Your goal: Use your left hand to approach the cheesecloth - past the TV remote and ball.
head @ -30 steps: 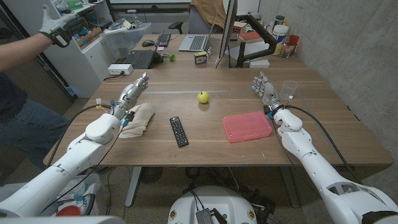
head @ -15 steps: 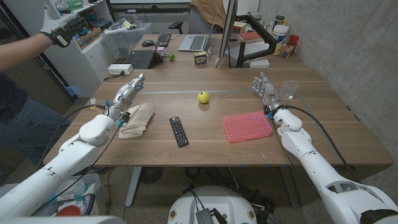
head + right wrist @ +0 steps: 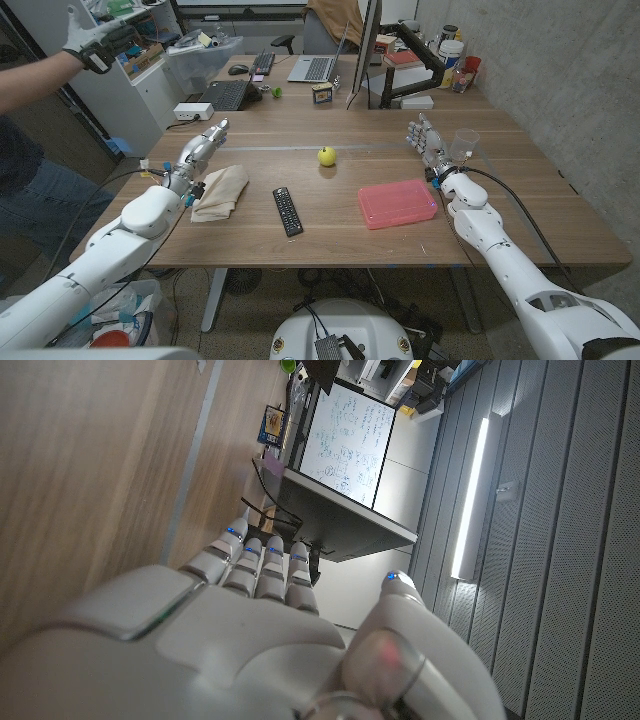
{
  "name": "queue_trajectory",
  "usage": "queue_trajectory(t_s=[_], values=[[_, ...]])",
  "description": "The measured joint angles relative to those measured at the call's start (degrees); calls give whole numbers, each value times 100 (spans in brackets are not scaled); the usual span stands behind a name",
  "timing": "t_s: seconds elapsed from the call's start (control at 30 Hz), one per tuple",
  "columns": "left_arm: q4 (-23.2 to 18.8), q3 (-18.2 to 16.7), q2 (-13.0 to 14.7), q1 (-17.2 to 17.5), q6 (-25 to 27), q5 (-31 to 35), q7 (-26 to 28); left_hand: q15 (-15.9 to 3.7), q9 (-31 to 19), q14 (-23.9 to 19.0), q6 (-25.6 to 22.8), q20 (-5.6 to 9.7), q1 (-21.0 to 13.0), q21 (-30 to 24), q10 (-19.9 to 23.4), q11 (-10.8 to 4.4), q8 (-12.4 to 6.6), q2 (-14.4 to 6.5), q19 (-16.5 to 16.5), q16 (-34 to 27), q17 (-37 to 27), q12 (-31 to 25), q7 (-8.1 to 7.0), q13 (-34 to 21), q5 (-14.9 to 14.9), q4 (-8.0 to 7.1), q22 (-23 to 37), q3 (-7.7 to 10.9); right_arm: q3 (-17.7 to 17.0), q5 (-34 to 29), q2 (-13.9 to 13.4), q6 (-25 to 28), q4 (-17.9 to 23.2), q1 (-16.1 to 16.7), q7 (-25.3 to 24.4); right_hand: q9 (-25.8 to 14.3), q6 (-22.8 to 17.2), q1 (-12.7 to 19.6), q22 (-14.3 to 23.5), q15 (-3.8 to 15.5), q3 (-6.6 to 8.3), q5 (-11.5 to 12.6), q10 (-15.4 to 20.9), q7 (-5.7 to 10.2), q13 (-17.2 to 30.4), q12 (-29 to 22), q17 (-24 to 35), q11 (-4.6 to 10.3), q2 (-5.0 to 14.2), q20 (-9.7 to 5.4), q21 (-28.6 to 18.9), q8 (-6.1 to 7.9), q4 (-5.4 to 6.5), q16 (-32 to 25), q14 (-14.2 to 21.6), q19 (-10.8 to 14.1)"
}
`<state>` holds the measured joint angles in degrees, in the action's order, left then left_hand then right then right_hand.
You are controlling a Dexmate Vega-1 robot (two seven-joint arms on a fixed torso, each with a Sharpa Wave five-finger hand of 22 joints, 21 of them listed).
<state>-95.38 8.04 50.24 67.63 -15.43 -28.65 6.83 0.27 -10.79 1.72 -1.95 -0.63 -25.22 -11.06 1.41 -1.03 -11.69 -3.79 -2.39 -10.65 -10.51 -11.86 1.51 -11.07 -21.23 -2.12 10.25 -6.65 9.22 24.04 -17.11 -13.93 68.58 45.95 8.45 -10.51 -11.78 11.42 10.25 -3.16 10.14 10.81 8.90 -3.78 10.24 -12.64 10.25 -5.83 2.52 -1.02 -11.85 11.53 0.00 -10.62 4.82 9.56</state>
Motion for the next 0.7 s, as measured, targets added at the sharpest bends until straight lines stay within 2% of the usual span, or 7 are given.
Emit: queue_trajectory(t_s=[0.43, 0.57, 0.7], values=[[-302, -247, 166, 339, -8, 305, 246, -14, 0, -14, 0, -13, -53, 0, 0, 0, 0, -7, 12, 0, 0, 0, 0, 0, 0, 0, 0, 0, 8, -12, -21, 3, 32, 5, -2, 0, 0, 0, 0, 0, -24, 0, 0, 0, 0, 0, 0, 0, 0, 0, 0, 0, -24, 0, 0, 0], [-380, -313, 201, 424, 17, 381, 298, -30, 0, -30, -3, -63, -53, 0, 0, 0, 0, -7, -1, 0, 0, 0, -3, 0, 0, 0, 0, 1, 15, -13, -21, 3, 32, 5, -1, 0, 0, 0, 0, 1, -24, 0, 0, 0, 0, 0, 0, 0, 0, 0, 0, 0, -24, 0, 1, 0], [-457, -382, 229, 517, 33, 497, 377, -30, 0, -30, -21, -63, -76, 0, 22, -23, 0, -30, -1, 0, 0, 0, -20, 0, 0, 47, 0, -1, 21, -14, -22, -7, 28, 5, 1, 0, 0, 0, 0, 11, -24, 0, 0, 0, 0, 0, 0, 0, 0, 0, 0, 0, -24, 0, 11, 0]])
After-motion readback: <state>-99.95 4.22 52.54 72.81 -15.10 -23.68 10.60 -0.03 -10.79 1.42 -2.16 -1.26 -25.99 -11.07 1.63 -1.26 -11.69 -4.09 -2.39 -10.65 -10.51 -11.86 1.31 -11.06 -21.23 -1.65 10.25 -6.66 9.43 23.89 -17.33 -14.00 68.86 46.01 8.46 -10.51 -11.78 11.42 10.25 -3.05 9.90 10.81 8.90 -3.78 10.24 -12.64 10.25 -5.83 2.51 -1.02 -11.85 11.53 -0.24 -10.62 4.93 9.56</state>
